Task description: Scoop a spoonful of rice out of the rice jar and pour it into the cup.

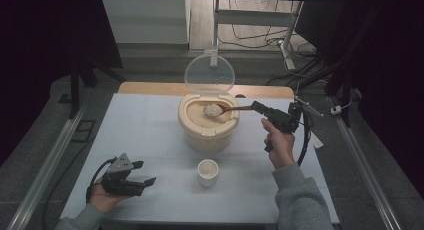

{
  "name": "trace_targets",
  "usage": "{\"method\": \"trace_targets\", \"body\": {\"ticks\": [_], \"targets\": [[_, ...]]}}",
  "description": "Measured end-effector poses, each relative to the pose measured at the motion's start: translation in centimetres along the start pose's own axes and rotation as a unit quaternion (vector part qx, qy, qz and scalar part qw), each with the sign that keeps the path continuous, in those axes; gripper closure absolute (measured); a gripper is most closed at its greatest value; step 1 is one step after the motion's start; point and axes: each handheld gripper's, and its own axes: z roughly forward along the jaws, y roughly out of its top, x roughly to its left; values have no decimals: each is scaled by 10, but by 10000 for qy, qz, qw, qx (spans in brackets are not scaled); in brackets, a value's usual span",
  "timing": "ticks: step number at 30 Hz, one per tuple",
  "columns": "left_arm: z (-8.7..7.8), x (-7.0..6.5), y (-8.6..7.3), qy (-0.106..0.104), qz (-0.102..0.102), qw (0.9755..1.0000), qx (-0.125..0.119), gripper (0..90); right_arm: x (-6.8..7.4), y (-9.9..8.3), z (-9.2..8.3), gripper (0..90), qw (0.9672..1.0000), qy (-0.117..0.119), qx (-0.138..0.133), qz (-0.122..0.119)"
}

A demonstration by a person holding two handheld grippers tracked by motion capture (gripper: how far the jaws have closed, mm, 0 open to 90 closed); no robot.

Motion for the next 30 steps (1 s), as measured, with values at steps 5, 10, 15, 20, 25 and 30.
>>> {"method": "trace_targets", "body": {"ticks": [5,10,15,20,25,30], "targets": [[0,0,0,-4,0,10000,2,229,3,0,-1,830,10000,31,6,-49],[1,0,0,-7,11,10000,13,229,4,-1,-2,830,10000,52,46,-59],[1,0,0,-14,12,10000,20,229,4,-1,-3,830,10000,42,61,-63],[1,0,0,-26,9,10000,24,229,4,-2,-6,830,9999,89,90,-40],[1,1,0,-23,3,10000,25,229,6,-5,-11,830,9997,158,174,-31],[1,1,0,-29,6,10000,24,230,8,-11,-20,830,9994,224,271,-26]]}}
